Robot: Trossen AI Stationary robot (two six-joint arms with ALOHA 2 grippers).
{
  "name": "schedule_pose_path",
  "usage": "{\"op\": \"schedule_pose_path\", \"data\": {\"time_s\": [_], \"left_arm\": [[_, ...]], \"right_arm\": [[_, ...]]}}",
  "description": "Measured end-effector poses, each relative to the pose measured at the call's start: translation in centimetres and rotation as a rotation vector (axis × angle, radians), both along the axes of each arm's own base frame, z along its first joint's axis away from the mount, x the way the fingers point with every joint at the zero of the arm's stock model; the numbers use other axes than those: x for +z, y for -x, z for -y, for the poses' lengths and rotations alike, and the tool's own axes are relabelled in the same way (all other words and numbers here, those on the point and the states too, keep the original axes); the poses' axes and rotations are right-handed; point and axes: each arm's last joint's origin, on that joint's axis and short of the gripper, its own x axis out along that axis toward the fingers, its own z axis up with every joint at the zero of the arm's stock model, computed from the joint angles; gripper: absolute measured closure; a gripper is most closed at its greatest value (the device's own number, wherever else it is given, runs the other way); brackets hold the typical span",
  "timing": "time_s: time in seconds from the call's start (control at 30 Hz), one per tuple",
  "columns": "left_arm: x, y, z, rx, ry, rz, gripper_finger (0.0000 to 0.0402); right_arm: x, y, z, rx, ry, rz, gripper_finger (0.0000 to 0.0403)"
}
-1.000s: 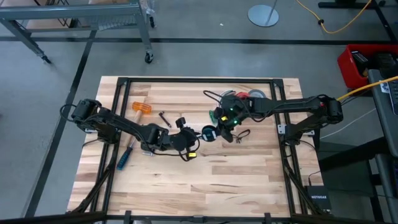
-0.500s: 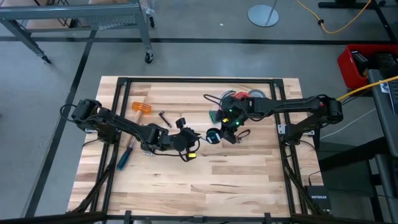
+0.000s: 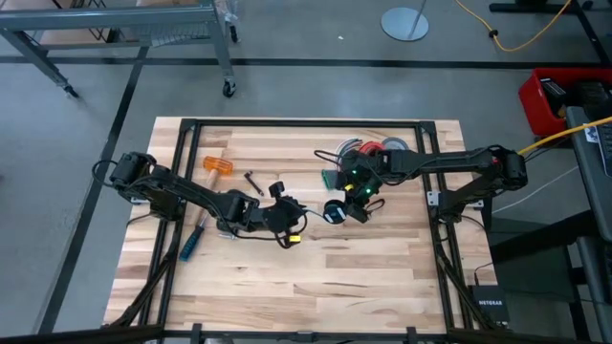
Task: Coil cords
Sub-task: Coil the green wire to the spool
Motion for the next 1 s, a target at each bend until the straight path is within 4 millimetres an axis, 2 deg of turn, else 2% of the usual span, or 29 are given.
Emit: {"op": "schedule_pose_path", "data": {"time_s": [0.23,0.33,0.43,0.6,0.83,1.0], "left_arm": [[0.0,0.1,0.4,-0.016,-0.005,-0.003,0.0355],[0.0,0.1,0.5,-0.019,-0.005,-0.003,0.0371],[0.0,0.1,0.5,0.0,0.021,0.011,0.0394],[0.0,-0.1,-0.2,0.062,0.084,0.049,0.0396],[0.4,-0.6,-1.6,0.147,0.169,0.131,0.0398],[0.8,-1.0,-2.5,0.185,0.204,0.194,0.0399]], "right_arm": [[-0.1,0.2,0.0,0.003,-0.001,-0.021,0.04],[-0.1,0.2,0.0,0.001,0.002,-0.022,0.04],[-0.2,0.1,0.1,-0.031,0.043,-0.03,0.04],[-0.3,0.1,0.4,-0.096,0.143,-0.042,0.04],[-0.6,-0.4,-0.9,-0.164,0.331,-0.047,0.04],[-0.2,-1.2,-2.2,-0.232,0.407,0.027,0.04]]}}
